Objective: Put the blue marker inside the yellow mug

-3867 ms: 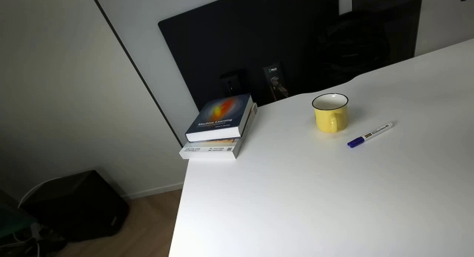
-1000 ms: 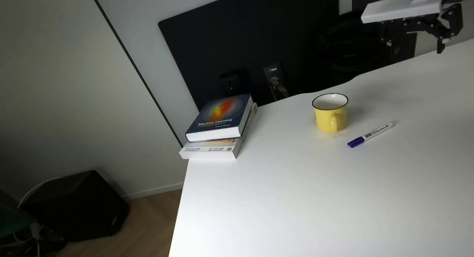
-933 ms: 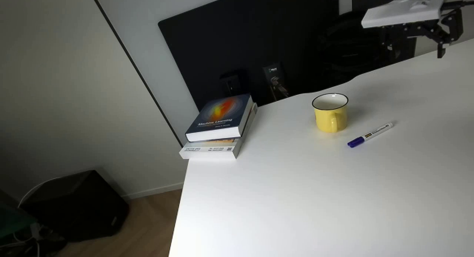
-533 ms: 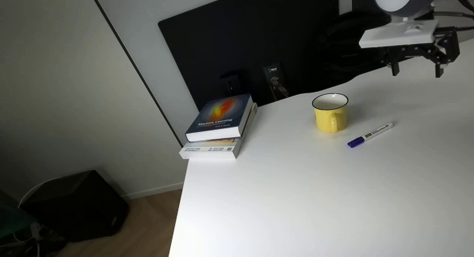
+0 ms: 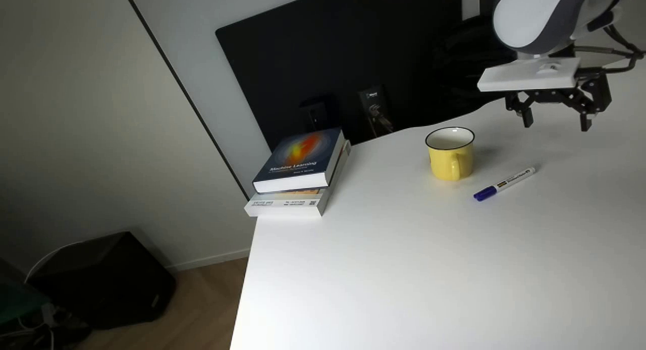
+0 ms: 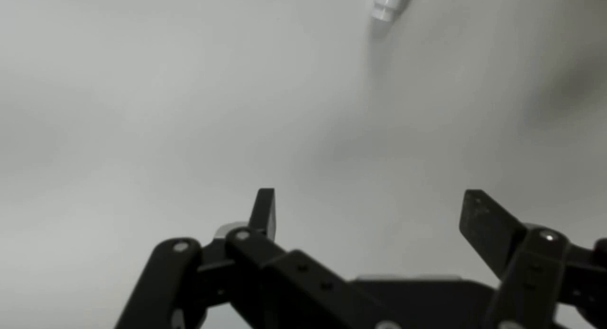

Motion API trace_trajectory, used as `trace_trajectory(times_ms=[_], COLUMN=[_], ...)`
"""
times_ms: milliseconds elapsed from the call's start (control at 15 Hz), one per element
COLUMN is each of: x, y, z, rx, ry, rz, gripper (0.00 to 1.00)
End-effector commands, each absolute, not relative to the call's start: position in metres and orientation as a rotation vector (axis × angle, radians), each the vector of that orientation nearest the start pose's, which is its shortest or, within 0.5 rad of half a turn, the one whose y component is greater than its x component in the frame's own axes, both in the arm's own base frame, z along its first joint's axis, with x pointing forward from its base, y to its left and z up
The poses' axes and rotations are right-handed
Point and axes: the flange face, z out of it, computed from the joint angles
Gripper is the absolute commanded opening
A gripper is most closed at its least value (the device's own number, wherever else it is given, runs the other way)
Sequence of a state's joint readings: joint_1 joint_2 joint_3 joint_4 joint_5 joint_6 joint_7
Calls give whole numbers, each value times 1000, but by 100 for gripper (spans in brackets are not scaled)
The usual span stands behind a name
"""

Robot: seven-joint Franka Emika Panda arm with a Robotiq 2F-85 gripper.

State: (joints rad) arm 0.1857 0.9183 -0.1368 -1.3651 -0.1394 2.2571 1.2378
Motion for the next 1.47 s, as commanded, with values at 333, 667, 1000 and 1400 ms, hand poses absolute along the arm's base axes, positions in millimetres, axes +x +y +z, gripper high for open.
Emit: trace_trajectory(times_ms=[333,667,1000,1400], x=[716,708,704,698], y=[86,102,109,114], z=[143,136,127,117], rx=[-2858,-2792,-2764,-2699], ry=[1724,1825,1805,1848], rz=[-177,-190,-191,-183], gripper=[100,100,100,100])
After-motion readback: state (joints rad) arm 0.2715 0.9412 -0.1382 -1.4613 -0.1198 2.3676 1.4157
